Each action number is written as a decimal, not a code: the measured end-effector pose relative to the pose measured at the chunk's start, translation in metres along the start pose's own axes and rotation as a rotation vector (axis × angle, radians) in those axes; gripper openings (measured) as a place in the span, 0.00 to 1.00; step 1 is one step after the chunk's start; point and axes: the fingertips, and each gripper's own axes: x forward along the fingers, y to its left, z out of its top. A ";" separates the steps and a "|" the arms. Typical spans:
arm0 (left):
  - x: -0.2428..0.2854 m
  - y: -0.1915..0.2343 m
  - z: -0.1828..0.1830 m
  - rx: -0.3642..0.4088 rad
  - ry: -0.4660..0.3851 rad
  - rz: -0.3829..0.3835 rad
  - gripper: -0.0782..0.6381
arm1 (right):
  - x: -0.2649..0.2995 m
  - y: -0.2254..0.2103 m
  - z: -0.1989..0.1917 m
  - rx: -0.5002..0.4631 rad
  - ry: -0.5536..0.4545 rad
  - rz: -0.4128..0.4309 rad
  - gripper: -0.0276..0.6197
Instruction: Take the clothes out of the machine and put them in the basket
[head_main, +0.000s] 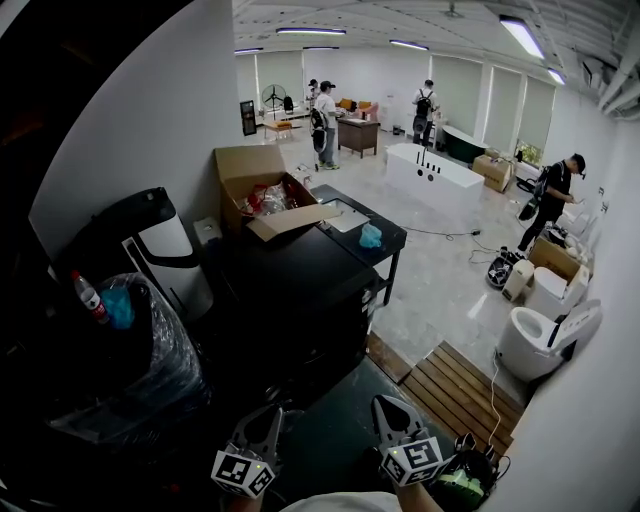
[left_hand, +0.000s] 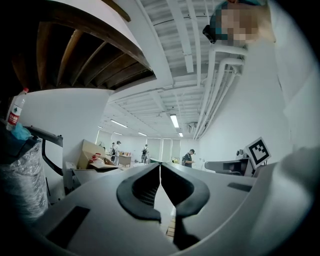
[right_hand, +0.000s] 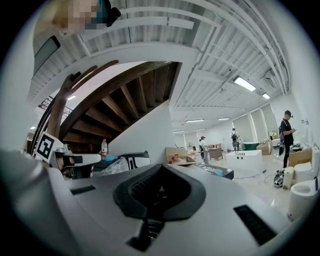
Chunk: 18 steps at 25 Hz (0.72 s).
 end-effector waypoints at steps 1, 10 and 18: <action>0.007 0.000 0.000 0.000 0.002 0.008 0.14 | 0.005 -0.006 0.000 0.001 0.002 0.008 0.06; 0.101 0.003 0.000 0.014 0.011 0.070 0.14 | 0.068 -0.085 0.010 0.014 0.022 0.080 0.06; 0.178 0.007 -0.009 0.008 0.020 0.165 0.14 | 0.123 -0.154 0.013 0.007 0.062 0.181 0.06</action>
